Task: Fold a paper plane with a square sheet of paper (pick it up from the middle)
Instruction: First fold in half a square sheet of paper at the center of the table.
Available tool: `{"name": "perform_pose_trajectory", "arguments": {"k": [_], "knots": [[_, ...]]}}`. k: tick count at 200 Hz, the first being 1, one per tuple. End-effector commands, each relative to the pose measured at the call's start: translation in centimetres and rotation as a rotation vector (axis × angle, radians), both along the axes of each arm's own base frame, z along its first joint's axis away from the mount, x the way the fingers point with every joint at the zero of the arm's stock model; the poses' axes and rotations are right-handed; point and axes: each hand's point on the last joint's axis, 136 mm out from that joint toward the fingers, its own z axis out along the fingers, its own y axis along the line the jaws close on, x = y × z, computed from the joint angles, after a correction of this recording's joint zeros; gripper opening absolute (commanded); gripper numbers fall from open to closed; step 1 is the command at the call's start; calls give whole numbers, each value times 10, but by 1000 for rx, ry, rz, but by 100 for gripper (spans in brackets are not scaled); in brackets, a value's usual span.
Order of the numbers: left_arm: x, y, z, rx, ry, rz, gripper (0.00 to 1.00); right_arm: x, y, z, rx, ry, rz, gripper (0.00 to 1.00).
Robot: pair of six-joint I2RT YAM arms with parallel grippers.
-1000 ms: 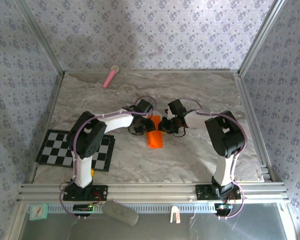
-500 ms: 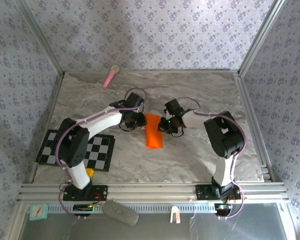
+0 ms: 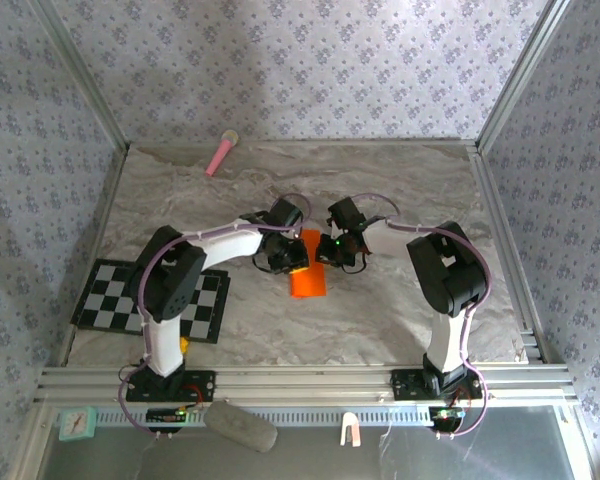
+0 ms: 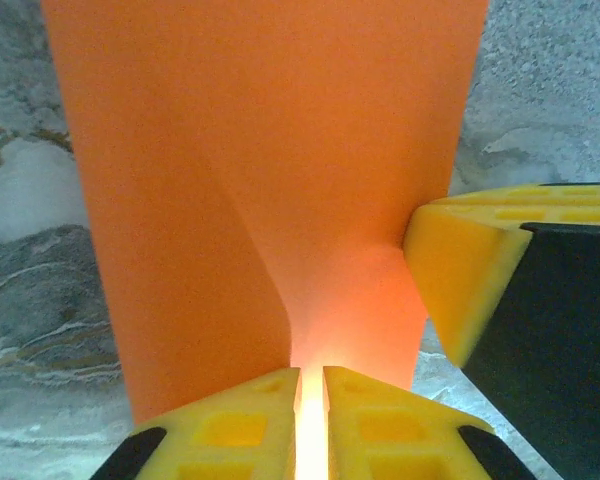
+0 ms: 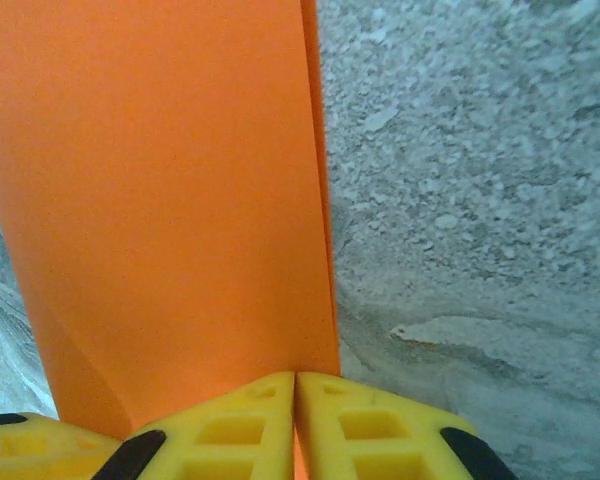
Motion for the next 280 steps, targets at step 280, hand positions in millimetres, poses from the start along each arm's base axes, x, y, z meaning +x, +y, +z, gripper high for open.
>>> {"name": "perform_pose_trajectory", "arguments": {"k": [280], "knots": [[5, 48, 1, 97, 27, 36, 11, -61, -67, -84, -397, 212, 48, 10]]}}
